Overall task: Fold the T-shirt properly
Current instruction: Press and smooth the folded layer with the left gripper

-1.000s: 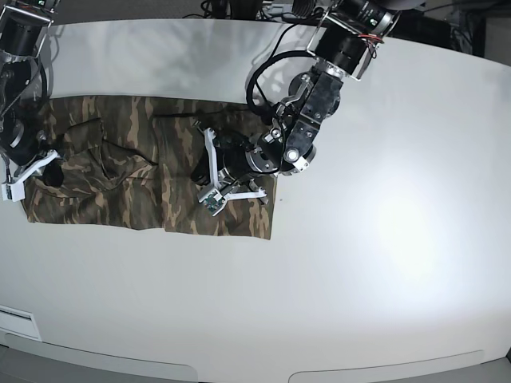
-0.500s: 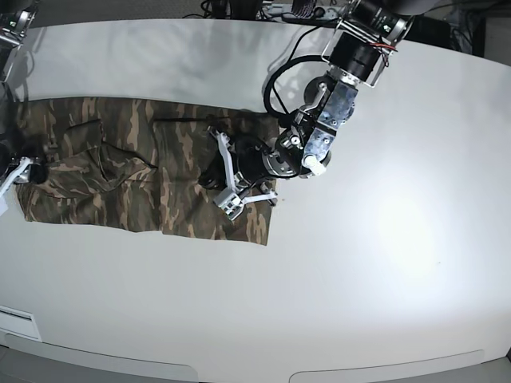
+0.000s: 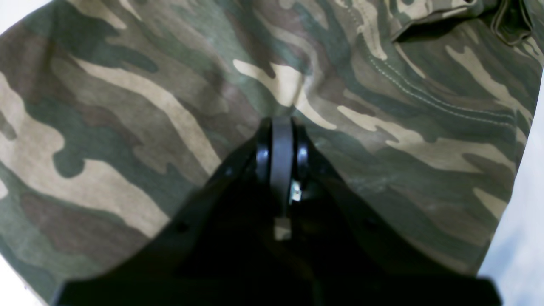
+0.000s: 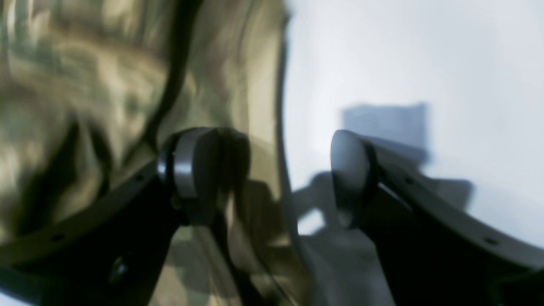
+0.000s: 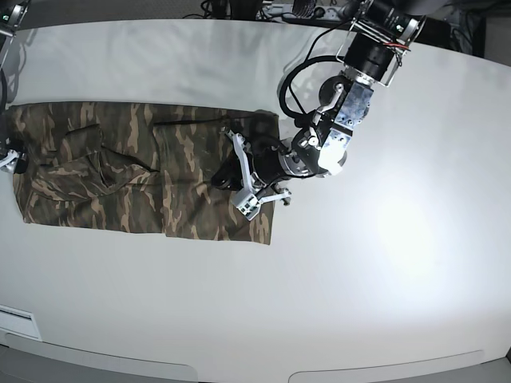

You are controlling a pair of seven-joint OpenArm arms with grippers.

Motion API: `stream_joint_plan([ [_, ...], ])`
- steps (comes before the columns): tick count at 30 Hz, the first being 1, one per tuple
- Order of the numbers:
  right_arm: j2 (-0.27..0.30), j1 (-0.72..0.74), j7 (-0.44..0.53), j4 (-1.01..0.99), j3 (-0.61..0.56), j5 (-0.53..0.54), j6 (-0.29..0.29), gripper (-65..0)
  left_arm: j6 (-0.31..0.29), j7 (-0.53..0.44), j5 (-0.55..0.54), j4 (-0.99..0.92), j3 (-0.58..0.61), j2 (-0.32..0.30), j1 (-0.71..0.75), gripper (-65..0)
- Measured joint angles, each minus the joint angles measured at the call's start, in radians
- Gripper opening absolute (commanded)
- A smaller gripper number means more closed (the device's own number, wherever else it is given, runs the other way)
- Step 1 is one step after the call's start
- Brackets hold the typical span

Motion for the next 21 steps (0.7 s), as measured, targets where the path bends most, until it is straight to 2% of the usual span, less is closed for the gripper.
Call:
stream_joint_plan([
  [3,0.017,0.006,-0.060,-0.068,0.010,0.194,0.100,-22.8,0.001,0.000,0.003,0.008,-0.001,-0.002,0.005,-65.0],
  [6,-0.001,0.005,-0.150,-0.097,0.011,0.383,0.193,-22.8,0.004,0.000,0.010,0.016,-0.001,-0.003,0.010,-65.0],
  [10,-0.059,0.008,-0.220,-0.096,0.010,0.537,0.207,-22.8,0.004,0.003,0.012,0.019,-0.001,-0.003,0.010,-65.0],
  [17,-0.124,0.014,-0.219,-0.093,0.013,0.576,0.216,-23.7,0.006,0.004,0.015,0.019,-0.001,-0.002,0.011,-65.0],
  [18,-0.129,0.014,-0.215,-0.093,0.013,0.580,0.216,-26.2,0.006,0.004,0.015,0.019,-0.001,-0.002,0.010,-65.0],
  [19,-0.129,0.014,-0.209,-0.093,0.012,0.575,0.215,-31.5,0.006,0.004,0.013,0.019,-0.001,-0.002,0.010,-65.0],
  [21,-0.127,0.014,-0.208,-0.094,0.011,0.545,0.209,-48.9,0.006,0.005,0.009,0.019,-0.001,-0.002,0.011,-65.0],
])
